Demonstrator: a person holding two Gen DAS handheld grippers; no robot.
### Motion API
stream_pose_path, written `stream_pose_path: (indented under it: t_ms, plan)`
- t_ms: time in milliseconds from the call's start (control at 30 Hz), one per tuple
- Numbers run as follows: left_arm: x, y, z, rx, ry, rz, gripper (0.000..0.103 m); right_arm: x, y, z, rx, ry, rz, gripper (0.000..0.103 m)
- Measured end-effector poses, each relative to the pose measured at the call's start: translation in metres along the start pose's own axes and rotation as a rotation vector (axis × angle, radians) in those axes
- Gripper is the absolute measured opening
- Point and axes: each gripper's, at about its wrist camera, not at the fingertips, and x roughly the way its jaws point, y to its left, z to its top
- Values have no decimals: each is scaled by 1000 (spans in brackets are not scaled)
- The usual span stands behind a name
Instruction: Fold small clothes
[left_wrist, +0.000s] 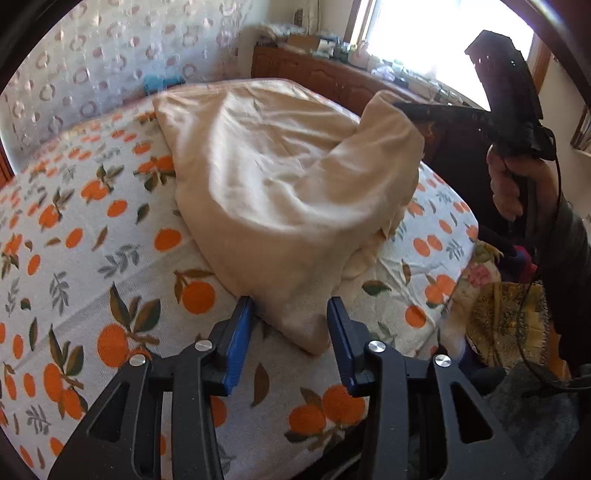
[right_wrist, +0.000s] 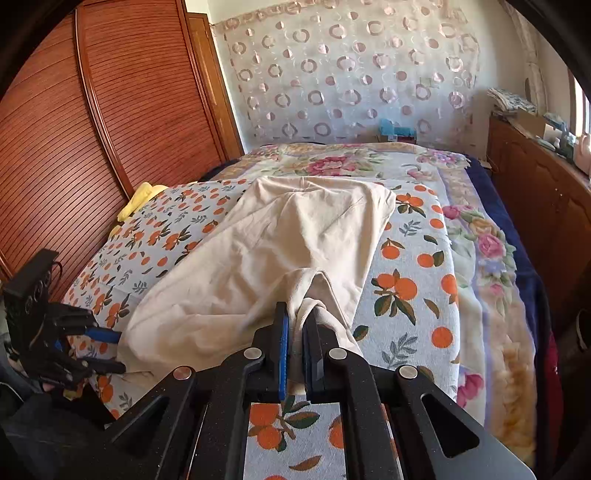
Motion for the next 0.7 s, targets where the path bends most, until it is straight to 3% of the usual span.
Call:
stream_pose_path:
  t_ms: [33,67,233,433,567,700]
  plan:
    - [2,-1,1,1,1,1,18,0,1,-1,-1,-3,2,6]
    - [3,0,3,-2,-4,4,7,-1,2,0,-2,-5,4,6]
    - [-24,10,30,-10,-104,-28,4,2,-6,6,-8,-24,17,6]
    - [-48,50,115,-3,-232,-6,4,11,-21,42,-20,-89,14,6]
    - [-25,95,187,-16,-264,51,4,32,-38,82,-23,-123,-28,6]
    - [21,137,230,-47,-222,113,4,73,-68,123,14,-113,-78,6]
